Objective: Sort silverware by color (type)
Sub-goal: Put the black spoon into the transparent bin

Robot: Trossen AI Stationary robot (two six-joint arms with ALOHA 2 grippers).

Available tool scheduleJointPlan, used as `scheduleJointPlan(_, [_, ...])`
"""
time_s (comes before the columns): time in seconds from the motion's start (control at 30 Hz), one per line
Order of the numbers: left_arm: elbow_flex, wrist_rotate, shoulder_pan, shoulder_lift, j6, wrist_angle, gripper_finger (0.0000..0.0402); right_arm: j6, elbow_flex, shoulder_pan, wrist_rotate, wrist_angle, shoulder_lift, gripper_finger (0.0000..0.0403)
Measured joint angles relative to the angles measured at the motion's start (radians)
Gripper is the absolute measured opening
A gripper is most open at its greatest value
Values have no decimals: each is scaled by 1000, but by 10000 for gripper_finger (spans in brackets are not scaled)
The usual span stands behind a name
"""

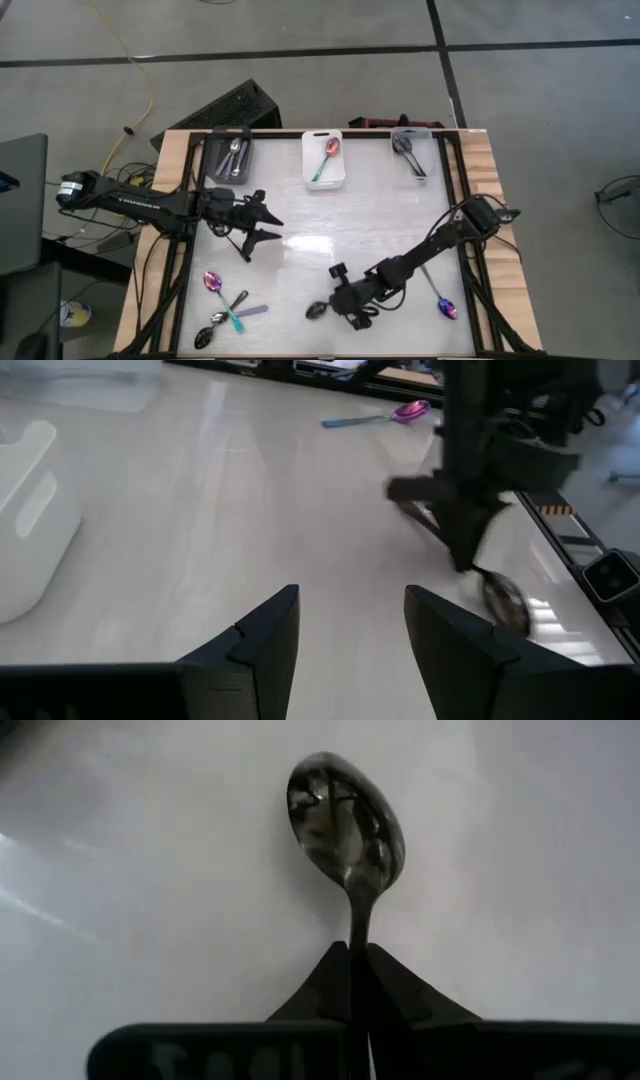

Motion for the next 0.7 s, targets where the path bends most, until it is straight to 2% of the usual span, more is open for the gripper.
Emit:
scheduleJointPlan(0.13, [0, -15, -14, 0, 37, 5, 167, 28, -2, -45, 11, -68, -91, 35])
scheduleJointPlan(0.33, [0, -36, -30, 0, 51, -3, 167, -8, -30, -160, 3, -282, -300, 34])
scheduleJointPlan(0.47, [0, -37, -45, 0, 51, -9, 167, -25, -102, -291, -11, -372, -496, 34])
scheduleJointPlan(0.57, [0, -54, -60, 0, 51, -17, 167, 34, -190, -417, 0, -367, -652, 34])
scheduleJointPlan(0.7, [0, -76, -81, 0, 58, -36, 167, 176, -285, -591, 118, -385, -817, 34])
